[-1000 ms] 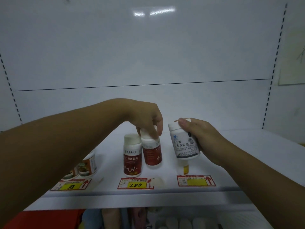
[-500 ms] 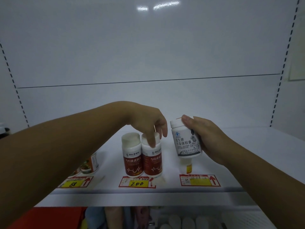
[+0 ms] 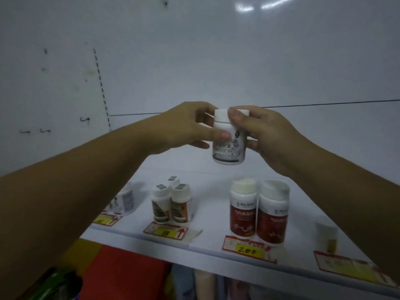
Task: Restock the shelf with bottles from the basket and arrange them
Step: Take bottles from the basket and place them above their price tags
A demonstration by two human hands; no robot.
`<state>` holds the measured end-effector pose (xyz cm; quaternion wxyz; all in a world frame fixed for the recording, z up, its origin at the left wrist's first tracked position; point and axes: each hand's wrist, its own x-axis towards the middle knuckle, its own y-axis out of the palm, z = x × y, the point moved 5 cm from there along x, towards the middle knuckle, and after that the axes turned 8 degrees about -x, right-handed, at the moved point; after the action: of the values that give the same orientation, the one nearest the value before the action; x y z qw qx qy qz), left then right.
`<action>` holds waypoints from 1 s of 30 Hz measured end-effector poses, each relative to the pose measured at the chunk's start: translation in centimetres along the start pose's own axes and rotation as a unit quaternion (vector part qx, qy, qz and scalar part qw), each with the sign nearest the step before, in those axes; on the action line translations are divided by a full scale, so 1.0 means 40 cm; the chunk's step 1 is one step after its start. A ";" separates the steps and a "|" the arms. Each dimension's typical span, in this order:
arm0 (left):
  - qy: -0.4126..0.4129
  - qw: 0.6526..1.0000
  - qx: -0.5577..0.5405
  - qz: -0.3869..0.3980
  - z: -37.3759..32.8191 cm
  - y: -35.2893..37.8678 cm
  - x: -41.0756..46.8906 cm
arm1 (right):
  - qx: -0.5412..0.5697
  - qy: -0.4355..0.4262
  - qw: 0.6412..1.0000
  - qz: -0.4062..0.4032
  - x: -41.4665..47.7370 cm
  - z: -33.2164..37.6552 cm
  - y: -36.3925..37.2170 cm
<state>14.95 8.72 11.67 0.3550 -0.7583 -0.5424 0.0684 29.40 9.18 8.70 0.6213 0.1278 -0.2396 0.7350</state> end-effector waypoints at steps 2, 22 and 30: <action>0.003 0.999 0.006 -0.041 0.037 -0.061 -0.025 | -0.006 -0.002 1.000 0.022 0.038 0.006 0.072; -0.084 0.980 0.169 -0.069 0.565 -0.509 -0.111 | -0.311 0.186 0.925 0.112 0.342 -0.209 0.620; -0.058 0.975 0.215 0.000 0.626 -0.497 -0.054 | -0.297 0.249 0.909 0.155 0.327 -0.284 0.668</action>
<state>-13.56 21.63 4.77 0.4777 -0.6589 -0.5349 0.2272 2.07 23.11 0.19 0.5485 -0.2890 -0.3009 0.7246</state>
